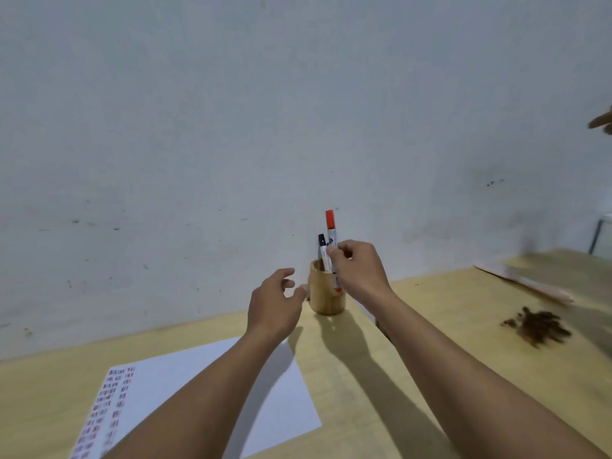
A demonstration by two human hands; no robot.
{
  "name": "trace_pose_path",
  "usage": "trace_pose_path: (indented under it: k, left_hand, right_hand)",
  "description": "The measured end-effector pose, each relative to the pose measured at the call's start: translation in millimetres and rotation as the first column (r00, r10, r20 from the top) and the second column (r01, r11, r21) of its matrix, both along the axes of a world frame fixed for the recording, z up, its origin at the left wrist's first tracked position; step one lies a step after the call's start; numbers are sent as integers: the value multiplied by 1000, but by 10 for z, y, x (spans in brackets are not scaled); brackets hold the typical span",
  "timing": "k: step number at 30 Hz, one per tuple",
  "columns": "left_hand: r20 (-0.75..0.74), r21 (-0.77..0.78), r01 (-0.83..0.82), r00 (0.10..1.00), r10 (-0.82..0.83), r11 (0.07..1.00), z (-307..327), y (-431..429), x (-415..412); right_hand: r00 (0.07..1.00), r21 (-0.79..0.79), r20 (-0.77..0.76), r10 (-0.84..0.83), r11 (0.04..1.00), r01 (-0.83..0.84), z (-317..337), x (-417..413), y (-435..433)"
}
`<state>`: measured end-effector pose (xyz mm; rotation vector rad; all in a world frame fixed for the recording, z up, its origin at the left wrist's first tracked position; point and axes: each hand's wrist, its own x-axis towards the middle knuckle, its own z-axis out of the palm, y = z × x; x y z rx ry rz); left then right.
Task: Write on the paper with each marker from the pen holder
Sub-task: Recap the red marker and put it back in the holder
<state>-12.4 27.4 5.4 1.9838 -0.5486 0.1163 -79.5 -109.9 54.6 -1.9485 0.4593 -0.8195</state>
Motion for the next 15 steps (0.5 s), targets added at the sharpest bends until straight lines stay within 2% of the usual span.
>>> trace_pose_path:
  k: [7, 11, 15]
  left_hand:
    - [-120, 143, 80, 991, -63, 987, -214, -486, 243]
    - [-135, 200, 115, 987, -89, 973, -223, -671, 283]
    - [-99, 152, 111, 990, -97, 982, -245, -731, 239]
  right_hand:
    - [999, -101, 0, -46, 994, 46, 63, 346, -377]
    - [992, -172, -127, -29, 985, 7, -87, 547, -497]
    - [965, -224, -256, -64, 975, 5, -252, 662, -586]
